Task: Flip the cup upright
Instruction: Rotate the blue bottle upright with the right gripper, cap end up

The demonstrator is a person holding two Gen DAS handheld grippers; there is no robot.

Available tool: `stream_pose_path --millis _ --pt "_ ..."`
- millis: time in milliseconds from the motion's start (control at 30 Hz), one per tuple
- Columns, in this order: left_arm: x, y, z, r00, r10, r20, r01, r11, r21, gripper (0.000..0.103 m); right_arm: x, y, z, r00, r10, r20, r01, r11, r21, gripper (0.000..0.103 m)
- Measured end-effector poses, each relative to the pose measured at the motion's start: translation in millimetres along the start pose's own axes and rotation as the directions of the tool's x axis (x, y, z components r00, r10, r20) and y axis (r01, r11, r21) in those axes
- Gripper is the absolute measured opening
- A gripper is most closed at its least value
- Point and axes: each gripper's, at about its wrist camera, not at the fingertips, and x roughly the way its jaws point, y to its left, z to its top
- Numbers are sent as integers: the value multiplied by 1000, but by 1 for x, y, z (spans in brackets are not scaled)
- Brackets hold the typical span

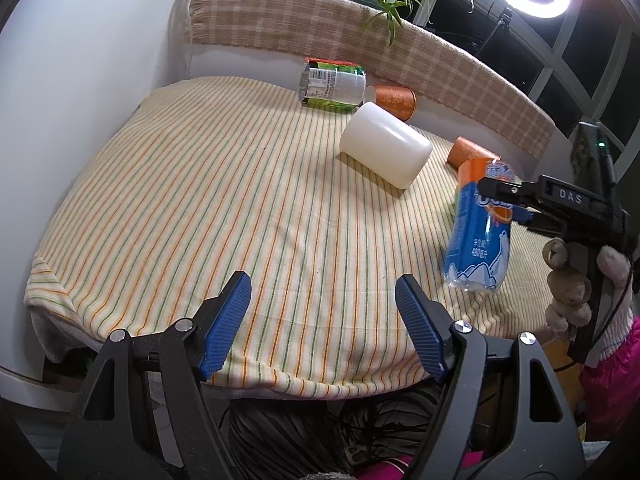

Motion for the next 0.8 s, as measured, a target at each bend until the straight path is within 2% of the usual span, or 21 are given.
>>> stream_pose_path --millis 400,600,733,800 --pt "1 -1 -1 1000 -3 0 3 1000 2 77 -12 36 -7 984 -97 152 128 968 -215 61" --pt "0 0 -2 1000 -2 -2 2 1000 -5 77 -6 56 -18 965 -150 214 220 908 -356 61" --pt "1 -1 -1 1000 -6 -3 6 1000 -2 77 -5 69 -31 940 -200 276 308 845 -437 61" --pt "1 -1 -1 1000 -7 -3 7 1000 -1 77 -5 71 -35 935 -203 290 321 832 -453 61"
